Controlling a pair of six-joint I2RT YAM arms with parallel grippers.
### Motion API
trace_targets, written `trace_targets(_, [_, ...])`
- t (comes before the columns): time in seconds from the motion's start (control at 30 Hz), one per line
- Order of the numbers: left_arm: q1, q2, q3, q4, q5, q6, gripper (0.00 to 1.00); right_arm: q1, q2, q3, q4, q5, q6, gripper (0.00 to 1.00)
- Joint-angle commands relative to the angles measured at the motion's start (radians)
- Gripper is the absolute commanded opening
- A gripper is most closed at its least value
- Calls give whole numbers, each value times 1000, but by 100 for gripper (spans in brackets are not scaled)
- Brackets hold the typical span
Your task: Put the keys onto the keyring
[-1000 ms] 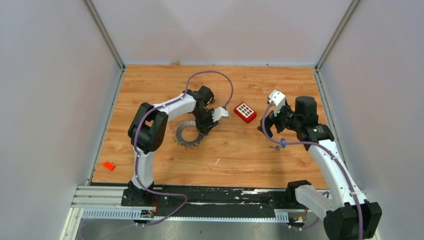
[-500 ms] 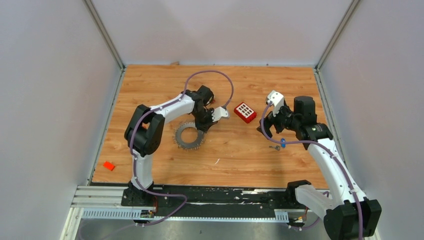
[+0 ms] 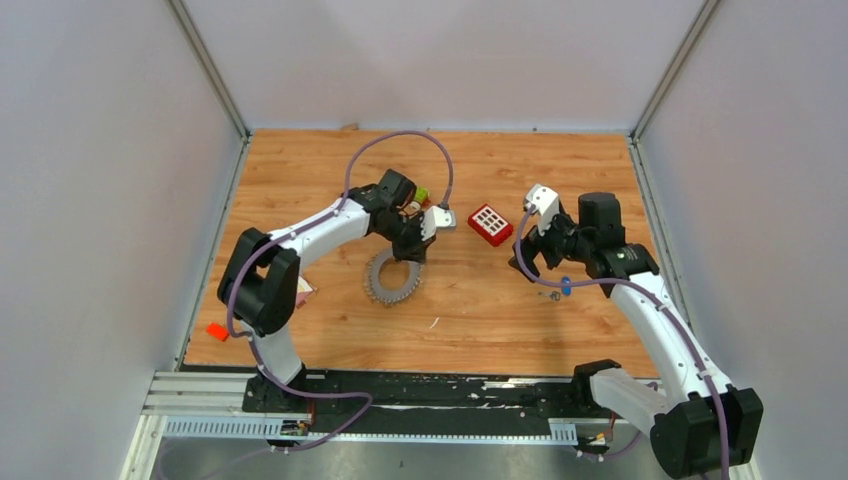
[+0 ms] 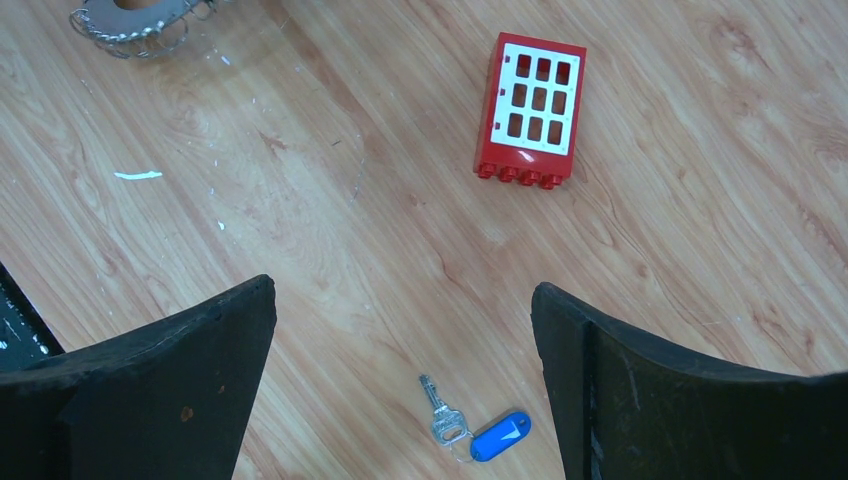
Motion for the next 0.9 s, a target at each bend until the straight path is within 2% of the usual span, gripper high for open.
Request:
trace_targets(0.0, [1,83,17,85,56,-89,4,13,-4,25,12,15,-15,100])
trace_targets(0.07, [0,109,18,110,59,-117,7,13,-8,24,14,18,-15,100])
trace_targets(0.23, [0,77,-12,139,50,-130,35,13,-8,22,14,24,-16,100])
trace_targets(0.4, [-1,-27,-71,126,8,-79,50,13,-7,21,14,29,-20,100])
trace_targets(0.5, [0,-44,-91,120,-12,-60,50,15,-7,21,16,30,-23,100])
trace_targets(0.87, [-30,89,2,42,-25,-6,32,15,-12,23,10,31,-24,100])
